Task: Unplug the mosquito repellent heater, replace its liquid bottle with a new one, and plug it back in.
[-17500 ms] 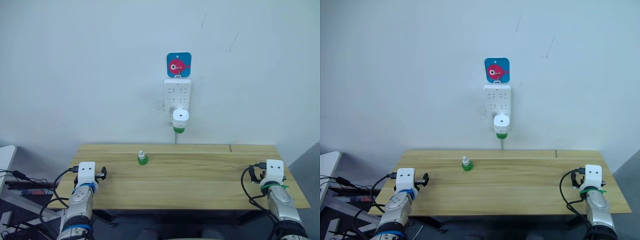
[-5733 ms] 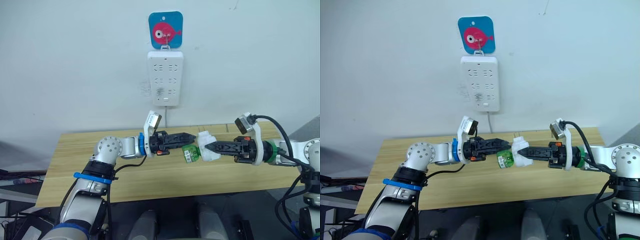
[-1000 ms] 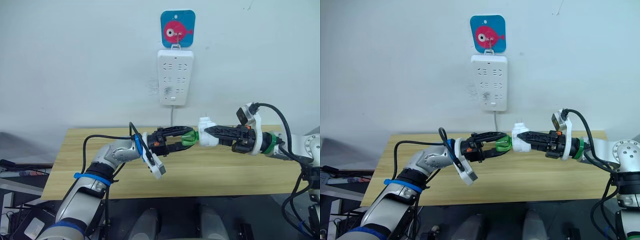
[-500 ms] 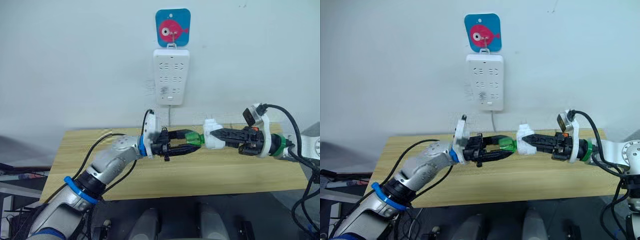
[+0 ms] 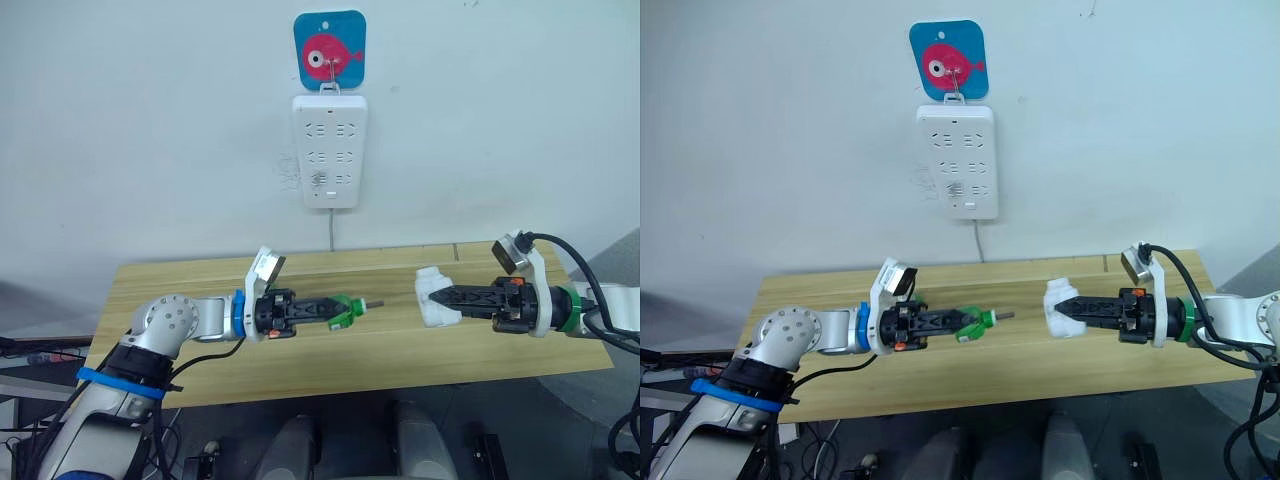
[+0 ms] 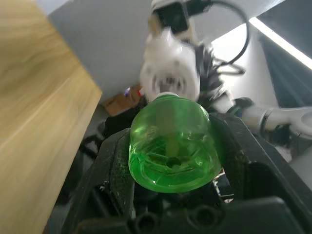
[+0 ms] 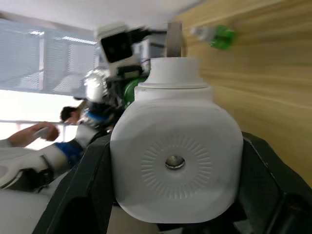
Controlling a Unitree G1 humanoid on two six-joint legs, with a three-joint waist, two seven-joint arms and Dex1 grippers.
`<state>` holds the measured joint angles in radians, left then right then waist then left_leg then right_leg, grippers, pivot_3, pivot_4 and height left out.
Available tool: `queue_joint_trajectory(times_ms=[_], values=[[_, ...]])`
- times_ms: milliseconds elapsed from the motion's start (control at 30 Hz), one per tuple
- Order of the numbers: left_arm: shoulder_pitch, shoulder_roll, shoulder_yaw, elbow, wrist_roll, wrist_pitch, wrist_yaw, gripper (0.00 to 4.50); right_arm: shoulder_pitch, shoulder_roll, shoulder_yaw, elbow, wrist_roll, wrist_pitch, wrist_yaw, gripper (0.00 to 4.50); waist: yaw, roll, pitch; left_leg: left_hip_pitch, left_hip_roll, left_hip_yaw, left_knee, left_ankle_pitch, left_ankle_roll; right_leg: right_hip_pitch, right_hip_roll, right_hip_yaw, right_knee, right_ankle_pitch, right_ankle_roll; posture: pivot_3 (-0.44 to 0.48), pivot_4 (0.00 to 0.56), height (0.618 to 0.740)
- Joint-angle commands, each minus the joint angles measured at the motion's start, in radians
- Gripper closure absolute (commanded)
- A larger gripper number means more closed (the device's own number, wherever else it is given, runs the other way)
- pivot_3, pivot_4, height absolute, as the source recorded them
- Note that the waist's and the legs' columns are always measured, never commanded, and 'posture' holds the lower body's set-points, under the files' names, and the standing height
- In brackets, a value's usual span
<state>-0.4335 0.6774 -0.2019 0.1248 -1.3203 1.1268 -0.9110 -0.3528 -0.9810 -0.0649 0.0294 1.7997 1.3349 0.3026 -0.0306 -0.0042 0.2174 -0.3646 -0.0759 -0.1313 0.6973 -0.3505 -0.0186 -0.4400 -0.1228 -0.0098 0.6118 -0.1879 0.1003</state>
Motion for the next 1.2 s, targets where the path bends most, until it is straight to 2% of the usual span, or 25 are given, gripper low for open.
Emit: queue_joint_trajectory(times_ms=[33, 200, 300, 433, 700, 967, 1100, 1133, 1200], values=[[0.015, 0.007, 0.057, -0.038, 0.056, 0.004, -0.046, 2.23, 0.005, -0.011, -0.017, -0.016, -0.234, -0.081, -0.067, 1.54, 0.002, -0.001, 0.001, 0.0, 0.0, 0.0, 0.0, 0.0, 0.0, 0.0, 0.0, 0.0, 0.0, 0.0, 0.0, 0.009, 0.256, 0.74], [0.043, -0.031, 0.099, -0.06, 0.123, 0.002, -0.035, 2.23, -0.036, -0.011, 0.122, 0.043, -0.7, -0.182, -0.158, 1.54, 0.005, -0.001, 0.001, 0.0, -0.001, 0.001, 0.0, 0.0, 0.0, -0.001, 0.0, 0.001, 0.001, 0.0, 0.0, 0.03, 0.256, 0.74], [0.058, -0.051, 0.115, -0.086, 0.161, -0.009, -0.028, 2.23, -0.072, 0.006, 0.191, 0.125, -0.892, -0.239, -0.113, 1.54, 0.004, -0.001, 0.001, -0.001, -0.001, 0.001, 0.0, 0.0, 0.0, -0.001, -0.001, 0.001, 0.0, 0.0, 0.0, 0.049, 0.254, 0.74], [0.081, -0.058, 0.136, -0.114, 0.186, 0.003, -0.034, 2.23, -0.113, 0.04, 0.242, 0.26, -1.066, -0.276, -0.036, 1.54, 0.005, -0.001, 0.001, 0.0, 0.0, 0.002, 0.0, 0.0, -0.001, -0.001, -0.001, 0.001, 0.0, 0.0, 0.0, 0.065, 0.254, 0.74], [0.128, -0.061, 0.168, -0.166, 0.206, 0.021, -0.038, 2.23, -0.188, 0.116, 0.258, 0.429, -1.261, -0.284, 0.119, 1.54, 0.009, -0.001, 0.002, 0.0, 0.0, 0.002, 0.0, 0.0, -0.001, -0.001, -0.001, 0.001, 0.0, 0.0, 0.0, 0.091, 0.254, 0.74], [0.145, -0.063, 0.184, -0.182, 0.222, 0.028, -0.052, 2.23, -0.201, 0.149, 0.236, 0.466, -1.385, -0.315, 0.194, 1.54, 0.025, -0.001, 0.002, 0.0, 0.0, 0.002, 0.0, 0.0, -0.001, -0.001, -0.001, 0.002, 0.0, 0.0, 0.0, 0.096, 0.241, 0.74], [0.143, -0.079, 0.18, -0.18, 0.244, 0.012, -0.056, 2.23, -0.203, 0.135, 0.175, 0.435, -1.406, -0.337, 0.229, 0.21, 0.029, -0.001, 0.002, 0.0, 0.0, 0.002, 0.0, 0.0, -0.001, -0.001, -0.002, 0.002, 0.0, 0.0, 0.0, 0.084, 0.228, 0.74], [0.142, -0.084, 0.179, -0.177, 0.252, 0.006, -0.057, 2.23, -0.202, 0.129, 0.154, 0.417, -1.402, -0.334, 0.236, 0.05, 0.029, -0.001, 0.002, 0.0, 0.0, 0.002, 0.0, 0.0, -0.001, -0.001, -0.002, 0.002, 0.0, 0.0, 0.0, 0.081, 0.223, 0.74], [0.14, -0.1, 0.186, -0.176, 0.265, -0.008, -0.053, 2.23, -0.188, 0.092, 0.096, 0.332, -1.371, -0.294, 0.268, 0.05, 0.03, 0.0, 0.001, 0.0, -0.001, 0.002, 0.0, 0.0, -0.001, -0.001, -0.002, 0.002, 0.0, 0.0, 0.0, 0.071, 0.209, 0.74]])
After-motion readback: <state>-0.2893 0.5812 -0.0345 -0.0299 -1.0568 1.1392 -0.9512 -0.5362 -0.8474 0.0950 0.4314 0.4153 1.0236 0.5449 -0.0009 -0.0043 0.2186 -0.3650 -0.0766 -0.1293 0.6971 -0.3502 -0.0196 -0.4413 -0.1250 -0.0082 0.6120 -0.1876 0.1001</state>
